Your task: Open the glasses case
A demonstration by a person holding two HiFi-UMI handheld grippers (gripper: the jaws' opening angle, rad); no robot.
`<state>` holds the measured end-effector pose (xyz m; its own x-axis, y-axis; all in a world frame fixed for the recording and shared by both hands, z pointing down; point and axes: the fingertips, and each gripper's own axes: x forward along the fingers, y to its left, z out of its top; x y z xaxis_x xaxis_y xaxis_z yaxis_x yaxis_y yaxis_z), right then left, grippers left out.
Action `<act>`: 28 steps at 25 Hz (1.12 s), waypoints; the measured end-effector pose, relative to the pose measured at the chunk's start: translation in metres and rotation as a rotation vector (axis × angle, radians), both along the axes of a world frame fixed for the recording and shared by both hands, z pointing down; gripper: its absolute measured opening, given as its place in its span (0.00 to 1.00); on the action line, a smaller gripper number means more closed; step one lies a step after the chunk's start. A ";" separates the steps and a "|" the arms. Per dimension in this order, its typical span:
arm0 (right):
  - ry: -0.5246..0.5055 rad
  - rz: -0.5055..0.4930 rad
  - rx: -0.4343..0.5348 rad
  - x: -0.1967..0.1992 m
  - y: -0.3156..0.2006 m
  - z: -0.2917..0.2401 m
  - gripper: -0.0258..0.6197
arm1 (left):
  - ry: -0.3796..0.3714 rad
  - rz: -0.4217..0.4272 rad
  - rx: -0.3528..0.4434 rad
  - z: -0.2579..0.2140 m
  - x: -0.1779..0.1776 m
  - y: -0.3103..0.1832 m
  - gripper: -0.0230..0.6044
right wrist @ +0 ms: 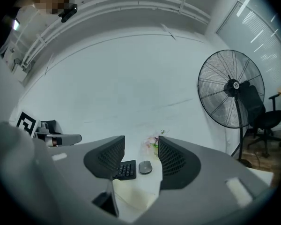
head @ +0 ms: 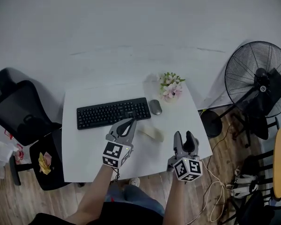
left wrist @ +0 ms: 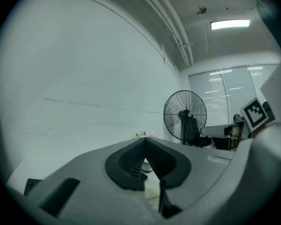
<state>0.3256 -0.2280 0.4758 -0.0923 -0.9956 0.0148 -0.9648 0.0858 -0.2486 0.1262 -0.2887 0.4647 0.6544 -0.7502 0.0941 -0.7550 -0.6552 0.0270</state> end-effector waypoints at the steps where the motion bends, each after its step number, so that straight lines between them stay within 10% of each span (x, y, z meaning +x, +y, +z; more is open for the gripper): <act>1: -0.002 -0.012 -0.004 0.000 -0.006 0.002 0.37 | -0.003 -0.012 0.001 0.000 -0.001 -0.003 0.05; 15: 0.039 -0.098 -0.063 -0.021 -0.039 0.018 0.37 | -0.040 -0.029 -0.012 0.007 -0.004 -0.024 0.05; 28: 0.581 -0.492 -0.259 -0.058 -0.052 0.055 0.37 | -0.016 -0.001 -0.030 0.011 0.001 -0.030 0.05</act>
<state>0.2673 -0.2796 0.5305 -0.4261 -0.8012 0.4201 -0.8129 0.5429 0.2109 0.1276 -0.3188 0.4753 0.6517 -0.7477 0.1275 -0.7563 -0.6533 0.0348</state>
